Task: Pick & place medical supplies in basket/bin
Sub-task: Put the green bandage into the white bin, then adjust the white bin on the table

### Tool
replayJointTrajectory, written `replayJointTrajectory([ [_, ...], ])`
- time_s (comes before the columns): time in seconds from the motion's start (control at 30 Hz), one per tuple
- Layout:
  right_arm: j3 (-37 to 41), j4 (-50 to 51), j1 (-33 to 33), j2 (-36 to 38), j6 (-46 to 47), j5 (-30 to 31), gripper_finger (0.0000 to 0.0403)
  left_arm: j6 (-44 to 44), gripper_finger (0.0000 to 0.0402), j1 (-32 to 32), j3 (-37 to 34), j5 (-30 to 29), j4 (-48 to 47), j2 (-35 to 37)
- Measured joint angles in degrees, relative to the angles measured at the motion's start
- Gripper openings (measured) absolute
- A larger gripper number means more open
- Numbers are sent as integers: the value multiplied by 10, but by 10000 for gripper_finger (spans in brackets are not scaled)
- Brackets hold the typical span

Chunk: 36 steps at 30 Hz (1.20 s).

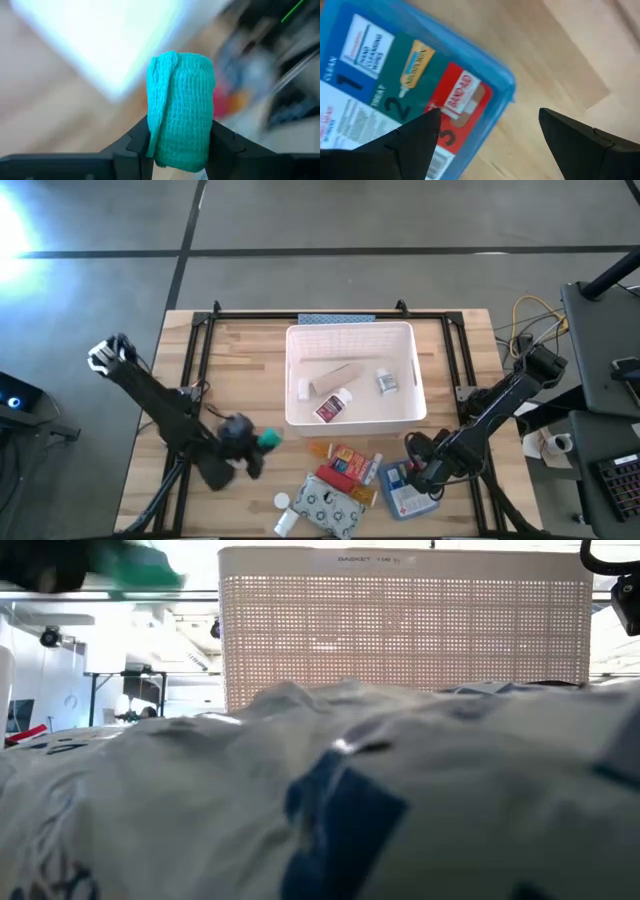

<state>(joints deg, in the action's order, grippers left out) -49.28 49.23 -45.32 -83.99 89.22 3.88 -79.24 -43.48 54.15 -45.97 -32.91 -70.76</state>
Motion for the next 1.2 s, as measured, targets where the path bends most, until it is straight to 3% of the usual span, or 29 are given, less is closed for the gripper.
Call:
replayJointTrajectory([
  [0.1,0,1,0,0,-5,4,327,108,111,-3,0,-106,77,78],
  [0.17,0,1,0,0,-4,4,327,224,111,-2,0,-149,154,120],
  [0.3,0,1,0,0,2,4,327,486,111,53,1,-150,311,156],
  [0.4,0,2,0,0,1,4,327,558,111,158,1,-53,344,153],
  [0.5,0,3,0,0,2,4,327,557,111,278,1,137,348,126],
  [0.57,0,3,0,0,10,4,327,542,114,336,1,223,366,95],
  [0.7,0,2,0,0,37,3,327,502,136,395,14,265,383,30],
  [0.9,0,-1,0,0,70,5,327,564,206,396,111,270,281,-64],
  [1.07,0,0,0,0,64,6,327,610,265,394,257,269,87,-125],
  [1.2,0,1,0,0,64,7,327,623,289,388,374,262,-91,-151],
])
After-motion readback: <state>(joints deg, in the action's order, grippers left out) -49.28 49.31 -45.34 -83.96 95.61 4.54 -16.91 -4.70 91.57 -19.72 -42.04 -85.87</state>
